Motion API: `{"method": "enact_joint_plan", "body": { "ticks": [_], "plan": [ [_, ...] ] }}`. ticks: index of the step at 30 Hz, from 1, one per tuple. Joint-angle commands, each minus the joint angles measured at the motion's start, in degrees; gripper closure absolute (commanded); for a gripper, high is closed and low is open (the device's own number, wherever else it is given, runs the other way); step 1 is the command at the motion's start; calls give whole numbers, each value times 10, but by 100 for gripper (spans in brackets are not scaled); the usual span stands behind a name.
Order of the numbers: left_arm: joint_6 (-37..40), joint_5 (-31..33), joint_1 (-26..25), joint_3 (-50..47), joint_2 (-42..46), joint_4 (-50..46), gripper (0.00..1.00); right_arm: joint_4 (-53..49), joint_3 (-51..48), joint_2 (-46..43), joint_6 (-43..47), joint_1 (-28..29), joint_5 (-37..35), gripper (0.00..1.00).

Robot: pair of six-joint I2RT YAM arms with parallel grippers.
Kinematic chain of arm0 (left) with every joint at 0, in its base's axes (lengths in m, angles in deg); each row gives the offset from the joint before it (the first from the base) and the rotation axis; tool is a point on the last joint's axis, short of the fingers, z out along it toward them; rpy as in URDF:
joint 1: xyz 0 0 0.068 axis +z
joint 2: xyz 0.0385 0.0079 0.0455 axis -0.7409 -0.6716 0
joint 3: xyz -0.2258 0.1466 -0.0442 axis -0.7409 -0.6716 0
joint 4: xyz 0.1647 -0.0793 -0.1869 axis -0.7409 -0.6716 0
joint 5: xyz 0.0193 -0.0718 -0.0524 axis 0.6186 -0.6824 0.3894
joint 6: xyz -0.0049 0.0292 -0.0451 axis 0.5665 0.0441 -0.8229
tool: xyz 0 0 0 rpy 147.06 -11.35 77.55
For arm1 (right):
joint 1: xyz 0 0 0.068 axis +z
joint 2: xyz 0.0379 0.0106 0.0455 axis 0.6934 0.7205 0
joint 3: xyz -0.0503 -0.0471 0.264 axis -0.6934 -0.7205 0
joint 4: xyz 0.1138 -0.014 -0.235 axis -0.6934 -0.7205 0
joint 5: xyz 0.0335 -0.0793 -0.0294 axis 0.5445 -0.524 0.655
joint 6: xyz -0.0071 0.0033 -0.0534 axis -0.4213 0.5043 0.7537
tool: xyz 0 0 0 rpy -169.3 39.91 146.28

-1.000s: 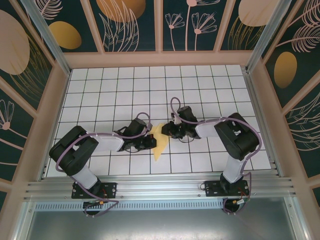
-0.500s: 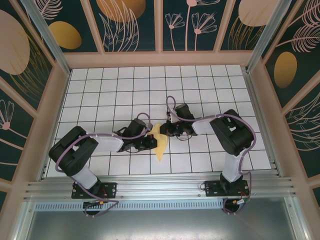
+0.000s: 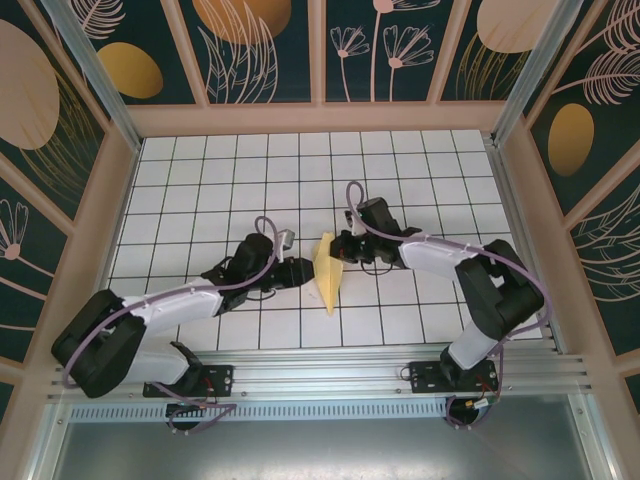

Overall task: Fold a paper plane with a square sheet of paper (pick it up from the middle)
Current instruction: Turn over the paper at the center of the table.

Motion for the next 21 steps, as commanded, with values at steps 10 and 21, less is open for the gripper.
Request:
{"method": "enact_joint_plan", "body": {
  "ticks": [10,21],
  "plan": [
    [-11,235,2,-58,170,-97,60,-478,161,-47,-30,39,-484,92],
    [-52,372,4,-69,275,-197,58,-659,419,286,-88,185,-611,91]
  ]
}}
